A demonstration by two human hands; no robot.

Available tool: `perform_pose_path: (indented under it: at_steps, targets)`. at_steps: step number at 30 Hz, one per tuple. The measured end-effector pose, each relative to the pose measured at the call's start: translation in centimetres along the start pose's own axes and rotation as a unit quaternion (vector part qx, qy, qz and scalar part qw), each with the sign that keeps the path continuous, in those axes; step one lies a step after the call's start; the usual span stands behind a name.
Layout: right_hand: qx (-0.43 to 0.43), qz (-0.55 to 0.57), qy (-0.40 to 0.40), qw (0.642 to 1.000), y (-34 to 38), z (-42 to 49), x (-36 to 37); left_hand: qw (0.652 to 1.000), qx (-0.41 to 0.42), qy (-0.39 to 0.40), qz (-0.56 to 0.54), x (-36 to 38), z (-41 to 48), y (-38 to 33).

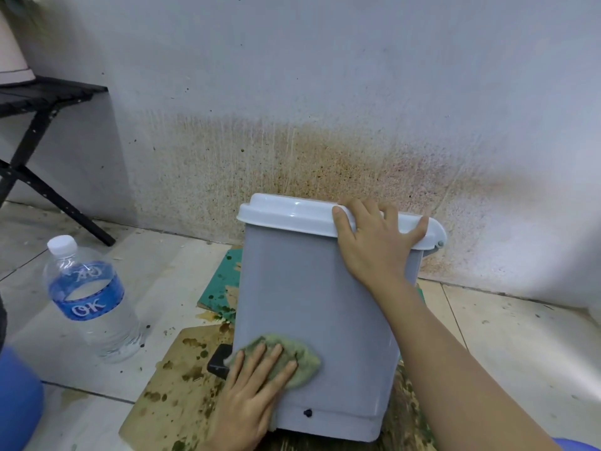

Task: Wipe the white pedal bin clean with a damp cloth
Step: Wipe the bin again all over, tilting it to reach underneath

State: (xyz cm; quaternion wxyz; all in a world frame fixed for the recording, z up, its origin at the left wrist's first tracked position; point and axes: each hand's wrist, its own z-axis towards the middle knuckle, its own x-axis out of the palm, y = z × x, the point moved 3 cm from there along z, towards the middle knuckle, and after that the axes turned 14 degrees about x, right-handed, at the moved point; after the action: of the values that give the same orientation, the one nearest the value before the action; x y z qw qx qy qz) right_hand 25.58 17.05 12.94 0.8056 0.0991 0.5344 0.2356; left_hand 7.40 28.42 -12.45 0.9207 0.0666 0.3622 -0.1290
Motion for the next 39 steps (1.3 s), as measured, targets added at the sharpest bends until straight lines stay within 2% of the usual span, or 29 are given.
perform_pose_path:
  at_steps: [4, 6, 9, 12, 14, 16, 18, 20, 22, 23, 25, 27, 29, 33, 39]
  targets:
    - [-0.001, 0.001, -0.002, 1.000, 0.0, -0.2, -0.2, 0.986, -0.100, -0.126, -0.042, -3.7, 11.2, 4.3]
    - [-0.002, 0.006, 0.005, 1.000, -0.1, 0.0, -0.1, 0.986, -0.093, -0.139, -0.011, -4.3, 14.8, 5.4]
    - [-0.001, 0.012, 0.009, 1.000, -0.2, 0.4, 0.0, 0.996, 0.036, -0.077, 0.039, -2.4, 12.2, 4.0]
    - [0.002, 0.011, -0.005, 1.000, -0.1, 0.4, 0.3, 0.983, 0.175, 0.054, 0.033, 0.2, 3.2, 1.3]
    - [0.002, 0.014, -0.018, 1.000, -0.2, 0.3, 0.4, 0.973, 0.195, 0.118, 0.022, 0.1, -1.4, 0.6]
    - [0.000, 0.012, -0.018, 1.000, -0.2, 0.3, 0.4, 0.971, 0.200, 0.130, 0.020, -0.7, -2.7, 1.0]
    - [0.000, 0.014, -0.005, 1.000, -0.2, 0.4, 0.5, 0.979, 0.171, 0.113, 0.001, -1.9, -1.4, 2.1]
    - [0.000, 0.017, -0.007, 1.000, -0.3, 0.4, 0.4, 0.997, 0.068, 0.026, -0.021, -3.1, 2.0, 3.9]
    - [0.001, 0.013, -0.008, 1.000, -0.3, 0.4, 0.4, 0.997, -0.037, -0.058, -0.018, -3.7, 5.4, 5.3]
    - [0.001, 0.012, -0.004, 1.000, -0.3, 0.5, 0.4, 0.995, -0.062, -0.083, -0.008, -3.9, 6.9, 5.3]
    - [0.002, 0.012, 0.006, 1.000, -0.2, 0.7, 0.4, 0.994, -0.029, -0.098, 0.026, -3.6, 8.0, 4.3]
    - [0.005, 0.009, 0.011, 1.000, -0.3, 0.8, 0.4, 0.995, 0.062, -0.064, 0.049, -2.7, 5.5, 2.3]
    - [0.007, 0.007, 0.011, 1.000, -0.3, 0.7, 0.4, 0.990, 0.132, 0.021, 0.040, -1.8, 0.5, 0.8]
    - [0.003, 0.006, -0.007, 1.000, -0.2, 0.2, 0.2, 0.983, 0.140, 0.115, 0.021, -2.9, -6.4, 2.1]
    - [0.004, 0.009, -0.010, 1.000, -0.1, -0.5, -0.1, 0.978, 0.175, 0.114, 0.018, -1.2, -4.1, -1.3]
